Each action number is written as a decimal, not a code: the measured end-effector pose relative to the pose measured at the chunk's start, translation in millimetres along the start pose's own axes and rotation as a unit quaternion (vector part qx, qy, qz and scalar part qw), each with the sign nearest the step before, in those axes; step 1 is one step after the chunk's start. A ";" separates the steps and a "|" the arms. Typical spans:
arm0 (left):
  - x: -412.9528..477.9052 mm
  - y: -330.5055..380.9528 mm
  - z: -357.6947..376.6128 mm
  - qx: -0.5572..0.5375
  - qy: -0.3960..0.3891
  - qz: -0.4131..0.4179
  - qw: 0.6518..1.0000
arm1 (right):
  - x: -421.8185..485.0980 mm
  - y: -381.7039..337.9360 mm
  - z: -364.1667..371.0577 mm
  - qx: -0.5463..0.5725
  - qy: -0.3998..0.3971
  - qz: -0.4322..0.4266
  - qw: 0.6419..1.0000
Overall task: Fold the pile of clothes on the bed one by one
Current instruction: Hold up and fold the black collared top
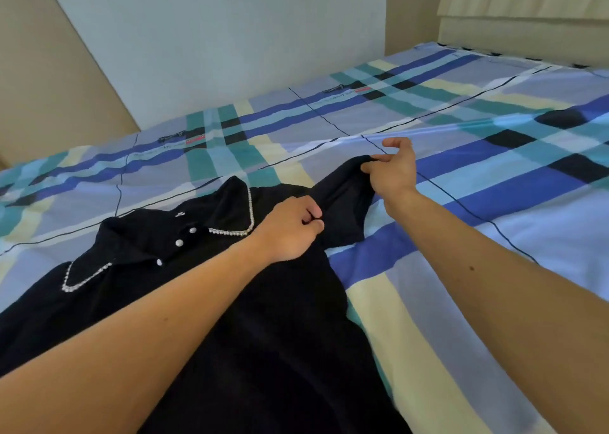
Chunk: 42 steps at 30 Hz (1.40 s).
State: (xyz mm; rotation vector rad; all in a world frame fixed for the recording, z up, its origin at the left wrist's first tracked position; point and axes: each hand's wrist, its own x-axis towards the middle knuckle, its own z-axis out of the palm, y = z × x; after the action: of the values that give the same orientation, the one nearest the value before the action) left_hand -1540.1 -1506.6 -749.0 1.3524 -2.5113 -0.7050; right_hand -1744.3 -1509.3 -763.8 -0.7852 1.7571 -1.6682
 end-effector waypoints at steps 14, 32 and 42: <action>-17.4 6.4 53.7 0.035 0.142 0.063 0.987 | -1.4 5.8 -3.1 -0.084 -0.246 0.146 0.954; -10.9 7.8 7.5 -0.378 0.119 -0.135 0.908 | -18.7 -41.9 10.6 -0.012 -0.267 -0.003 0.964; -25.7 -46.0 -61.8 -0.505 0.058 -0.261 0.821 | -72.4 -68.2 46.7 -0.039 -0.522 -0.028 0.852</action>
State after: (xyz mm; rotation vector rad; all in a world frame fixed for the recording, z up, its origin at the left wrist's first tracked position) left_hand -1467.8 -1526.1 -717.2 1.4867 -1.1988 -1.6592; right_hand -1660.1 -1487.9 -696.5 -1.4291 1.0002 -0.8510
